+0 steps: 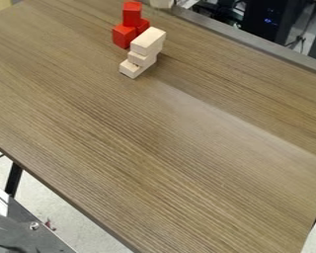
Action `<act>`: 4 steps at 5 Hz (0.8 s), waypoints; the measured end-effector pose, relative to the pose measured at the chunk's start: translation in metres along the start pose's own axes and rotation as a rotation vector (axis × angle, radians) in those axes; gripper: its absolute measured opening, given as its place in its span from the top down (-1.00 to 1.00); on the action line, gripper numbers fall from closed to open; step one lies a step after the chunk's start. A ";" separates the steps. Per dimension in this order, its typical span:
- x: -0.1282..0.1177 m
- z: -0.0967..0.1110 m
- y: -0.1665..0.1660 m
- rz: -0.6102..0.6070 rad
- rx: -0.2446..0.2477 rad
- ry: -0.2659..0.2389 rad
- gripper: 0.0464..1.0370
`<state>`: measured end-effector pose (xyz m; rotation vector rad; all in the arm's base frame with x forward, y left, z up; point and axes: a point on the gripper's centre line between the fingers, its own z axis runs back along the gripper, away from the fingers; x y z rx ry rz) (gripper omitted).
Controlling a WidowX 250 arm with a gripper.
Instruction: Put the arch on top of the block
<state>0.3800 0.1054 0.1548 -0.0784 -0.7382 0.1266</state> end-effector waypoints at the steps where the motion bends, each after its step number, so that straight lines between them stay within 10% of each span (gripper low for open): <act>1: -0.008 -0.014 0.008 -0.051 0.016 0.087 -0.08; 4: -0.013 -0.032 0.023 -0.120 0.057 0.178 -0.08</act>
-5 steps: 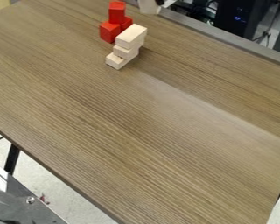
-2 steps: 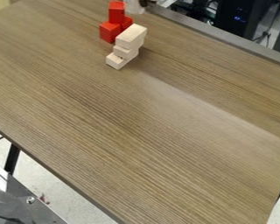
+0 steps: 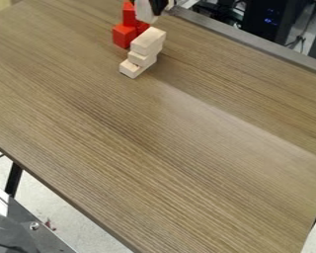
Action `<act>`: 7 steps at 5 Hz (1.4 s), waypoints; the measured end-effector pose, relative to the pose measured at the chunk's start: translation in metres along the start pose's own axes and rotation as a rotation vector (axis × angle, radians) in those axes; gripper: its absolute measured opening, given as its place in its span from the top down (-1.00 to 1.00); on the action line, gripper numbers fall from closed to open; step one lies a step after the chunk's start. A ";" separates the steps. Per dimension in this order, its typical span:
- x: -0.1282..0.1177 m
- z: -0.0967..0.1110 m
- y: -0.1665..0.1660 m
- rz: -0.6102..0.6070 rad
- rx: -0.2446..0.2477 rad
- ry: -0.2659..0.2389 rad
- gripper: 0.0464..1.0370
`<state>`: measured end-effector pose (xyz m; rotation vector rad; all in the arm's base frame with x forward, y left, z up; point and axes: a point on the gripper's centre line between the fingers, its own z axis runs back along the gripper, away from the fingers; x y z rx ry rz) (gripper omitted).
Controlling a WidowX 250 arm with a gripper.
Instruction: Put the arch on top of the block
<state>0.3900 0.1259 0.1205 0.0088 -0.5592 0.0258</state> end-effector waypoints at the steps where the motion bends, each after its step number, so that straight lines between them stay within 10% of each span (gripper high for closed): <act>1: -0.005 -0.004 0.003 0.025 0.025 -0.001 -0.08; 7: -0.031 -0.008 0.003 0.023 0.054 0.065 -0.08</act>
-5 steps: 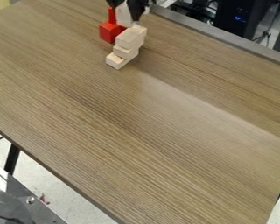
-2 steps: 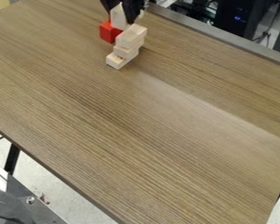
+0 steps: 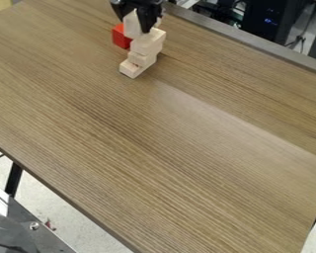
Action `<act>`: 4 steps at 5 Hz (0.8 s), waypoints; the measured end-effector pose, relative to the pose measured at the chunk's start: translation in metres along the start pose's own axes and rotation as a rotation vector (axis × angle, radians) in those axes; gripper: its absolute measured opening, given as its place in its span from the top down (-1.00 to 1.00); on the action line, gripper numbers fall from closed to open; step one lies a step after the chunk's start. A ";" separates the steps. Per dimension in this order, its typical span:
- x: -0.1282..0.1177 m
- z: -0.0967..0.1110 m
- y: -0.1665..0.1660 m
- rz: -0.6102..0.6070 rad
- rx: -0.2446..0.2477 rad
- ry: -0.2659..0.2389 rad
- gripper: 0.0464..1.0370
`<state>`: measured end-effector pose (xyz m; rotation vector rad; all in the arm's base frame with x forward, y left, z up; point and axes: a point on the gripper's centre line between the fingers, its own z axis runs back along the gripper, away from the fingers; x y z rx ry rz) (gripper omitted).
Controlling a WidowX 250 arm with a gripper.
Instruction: Put the arch on top of the block
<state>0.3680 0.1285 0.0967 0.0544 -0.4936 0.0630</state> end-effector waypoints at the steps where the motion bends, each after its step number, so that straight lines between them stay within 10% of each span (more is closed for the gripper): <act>1: -0.006 -0.003 -0.002 -0.003 -0.006 0.014 -0.08; 4: -0.006 -0.005 -0.006 -0.016 -0.001 0.007 -0.08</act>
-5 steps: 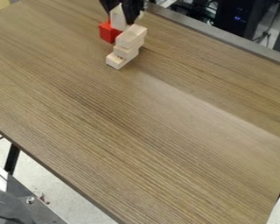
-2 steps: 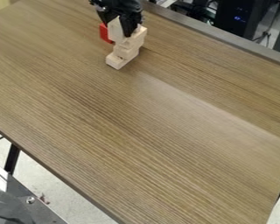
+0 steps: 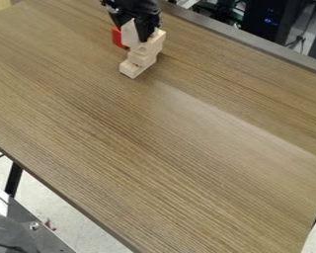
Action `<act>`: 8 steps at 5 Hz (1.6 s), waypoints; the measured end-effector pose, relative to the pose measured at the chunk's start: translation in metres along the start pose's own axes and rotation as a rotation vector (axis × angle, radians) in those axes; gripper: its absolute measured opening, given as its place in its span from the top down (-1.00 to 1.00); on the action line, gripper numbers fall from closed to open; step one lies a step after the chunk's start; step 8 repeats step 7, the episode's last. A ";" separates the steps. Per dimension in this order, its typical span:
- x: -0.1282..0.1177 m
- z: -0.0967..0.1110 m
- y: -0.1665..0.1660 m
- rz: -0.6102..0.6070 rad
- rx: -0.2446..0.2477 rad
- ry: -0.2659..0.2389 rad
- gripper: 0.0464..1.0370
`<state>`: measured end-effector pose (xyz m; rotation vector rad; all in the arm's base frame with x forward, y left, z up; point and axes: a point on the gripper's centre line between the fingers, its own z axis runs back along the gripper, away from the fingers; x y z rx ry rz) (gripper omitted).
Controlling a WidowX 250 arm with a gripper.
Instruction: Put the arch on top of the block
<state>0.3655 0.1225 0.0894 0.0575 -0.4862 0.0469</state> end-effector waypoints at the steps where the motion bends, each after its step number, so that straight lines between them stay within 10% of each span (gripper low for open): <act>1: 0.002 0.001 0.001 0.009 0.001 -0.004 -0.08; 5: 0.006 -0.003 -0.004 0.019 0.030 -0.008 -0.08; 6: 0.007 -0.003 -0.004 0.025 0.034 -0.014 -0.25; 7: 0.007 -0.004 -0.003 0.032 0.045 -0.011 -0.82; 8: 0.007 -0.004 -0.003 0.032 0.045 -0.011 -0.82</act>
